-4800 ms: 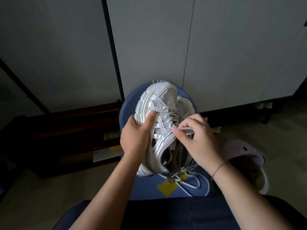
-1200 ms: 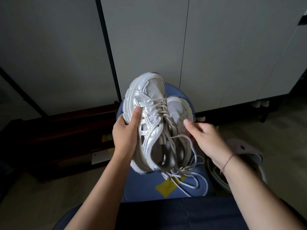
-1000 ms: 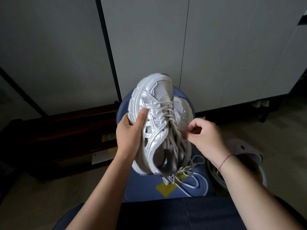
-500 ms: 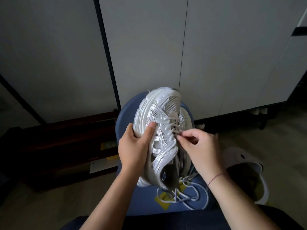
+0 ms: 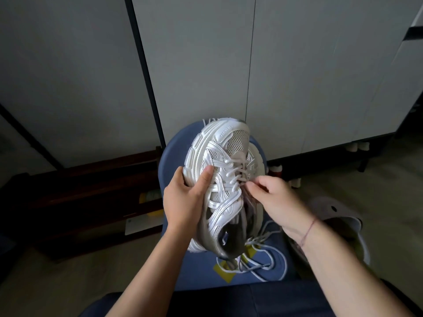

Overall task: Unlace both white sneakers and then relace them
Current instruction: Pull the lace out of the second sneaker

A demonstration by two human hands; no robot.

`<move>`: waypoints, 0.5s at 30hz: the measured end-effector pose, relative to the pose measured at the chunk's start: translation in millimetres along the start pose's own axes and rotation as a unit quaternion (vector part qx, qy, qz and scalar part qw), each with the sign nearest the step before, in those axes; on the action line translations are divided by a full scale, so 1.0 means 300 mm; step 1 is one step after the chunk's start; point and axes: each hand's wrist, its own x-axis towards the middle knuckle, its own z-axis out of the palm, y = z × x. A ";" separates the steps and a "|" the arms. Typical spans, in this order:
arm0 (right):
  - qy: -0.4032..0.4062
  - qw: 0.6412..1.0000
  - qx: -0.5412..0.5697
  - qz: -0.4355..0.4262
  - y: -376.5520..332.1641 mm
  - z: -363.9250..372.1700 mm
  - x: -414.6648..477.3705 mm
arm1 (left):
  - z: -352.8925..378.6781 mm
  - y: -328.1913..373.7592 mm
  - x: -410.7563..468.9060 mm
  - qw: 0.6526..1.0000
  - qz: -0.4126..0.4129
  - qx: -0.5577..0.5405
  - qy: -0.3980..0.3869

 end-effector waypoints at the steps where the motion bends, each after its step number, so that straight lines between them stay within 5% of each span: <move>1: -0.037 0.997 0.068 0.024 0.001 -0.008 -0.002 | -0.002 -0.002 0.004 1.000 0.003 0.001 -0.006; 6: -0.148 0.922 0.347 0.092 -0.009 -0.061 -0.010 | -0.010 0.007 0.011 0.998 -0.004 -0.044 -0.040; 11: -0.223 0.857 0.456 0.087 -0.009 -0.074 0.007 | -0.003 0.004 0.020 0.994 -0.031 -0.088 -0.052; 15: -0.181 0.869 0.459 0.029 -0.013 -0.101 0.015 | -0.015 -0.011 0.044 0.989 -0.072 -0.124 -0.030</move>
